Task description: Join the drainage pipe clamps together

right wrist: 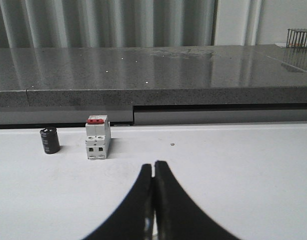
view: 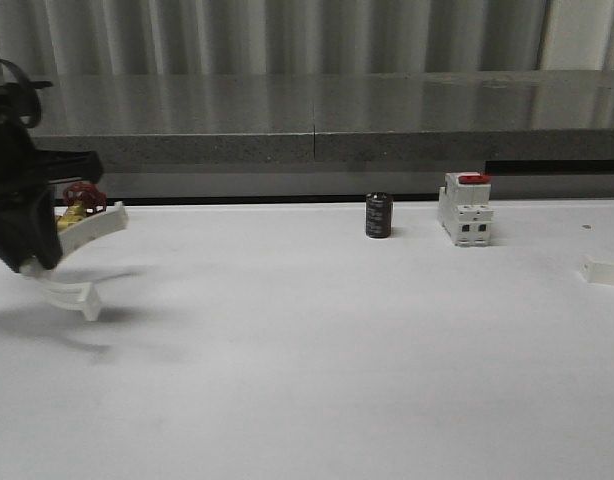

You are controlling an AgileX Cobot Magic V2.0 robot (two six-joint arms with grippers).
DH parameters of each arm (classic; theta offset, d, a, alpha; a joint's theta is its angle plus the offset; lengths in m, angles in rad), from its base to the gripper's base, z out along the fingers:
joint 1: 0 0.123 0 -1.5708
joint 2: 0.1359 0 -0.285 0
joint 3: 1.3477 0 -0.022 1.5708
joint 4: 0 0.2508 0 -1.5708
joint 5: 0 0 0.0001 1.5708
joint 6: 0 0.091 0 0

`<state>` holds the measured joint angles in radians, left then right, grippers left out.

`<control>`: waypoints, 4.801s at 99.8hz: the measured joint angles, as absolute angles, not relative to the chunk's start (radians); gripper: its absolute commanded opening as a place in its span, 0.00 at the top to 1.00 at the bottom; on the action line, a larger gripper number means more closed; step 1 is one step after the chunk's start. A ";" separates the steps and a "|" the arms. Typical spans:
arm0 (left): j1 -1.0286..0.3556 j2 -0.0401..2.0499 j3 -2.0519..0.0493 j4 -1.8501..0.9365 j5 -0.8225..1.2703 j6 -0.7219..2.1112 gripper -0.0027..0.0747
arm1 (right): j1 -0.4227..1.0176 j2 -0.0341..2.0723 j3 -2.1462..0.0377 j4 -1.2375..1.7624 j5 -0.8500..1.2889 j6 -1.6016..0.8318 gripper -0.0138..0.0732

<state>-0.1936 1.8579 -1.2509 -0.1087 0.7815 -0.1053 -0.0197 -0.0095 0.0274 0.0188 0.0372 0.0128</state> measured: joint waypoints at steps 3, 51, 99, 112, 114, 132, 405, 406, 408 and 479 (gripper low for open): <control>-0.212 1.868 -1.251 -0.118 0.774 -0.116 0.99 | -0.020 -0.010 0.027 0.019 0.037 0.013 0.92; -0.289 1.948 -1.272 -0.134 0.758 -0.167 0.52 | -0.020 -0.010 0.027 0.019 0.037 0.013 0.92; -0.291 1.769 -1.285 -0.107 0.756 -0.169 0.91 | -0.020 -0.010 0.027 0.019 0.037 0.013 0.92; -0.291 1.663 -1.242 -0.033 0.758 -0.169 0.99 | -0.020 -0.010 0.027 0.019 0.037 0.013 0.92; -0.289 1.646 -1.232 -0.025 0.758 -0.171 0.99 | -0.020 -0.010 0.027 0.019 0.037 0.013 0.92; -0.241 1.482 -1.128 0.000 0.760 -0.170 0.99 | -0.020 -0.010 0.027 0.019 0.037 0.013 0.92; -0.067 0.116 -0.451 0.095 0.758 -0.147 0.99 | -0.138 1.663 -1.041 0.019 0.780 0.105 0.30; -0.067 0.116 -0.451 0.095 0.758 -0.147 0.99 | -0.138 1.673 -1.044 0.019 0.780 0.105 0.30; -0.067 0.116 -0.451 0.095 0.758 -0.147 0.99 | -0.138 1.682 -1.054 0.019 0.778 0.105 0.30; -0.067 0.116 -0.451 0.095 0.758 -0.147 0.99 | -0.138 1.880 -1.184 0.019 0.797 0.105 0.87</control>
<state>-0.0673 0.1157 -0.4508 0.0948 0.7584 -0.1473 -0.1379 1.8801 -1.1836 0.0192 0.7972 0.1050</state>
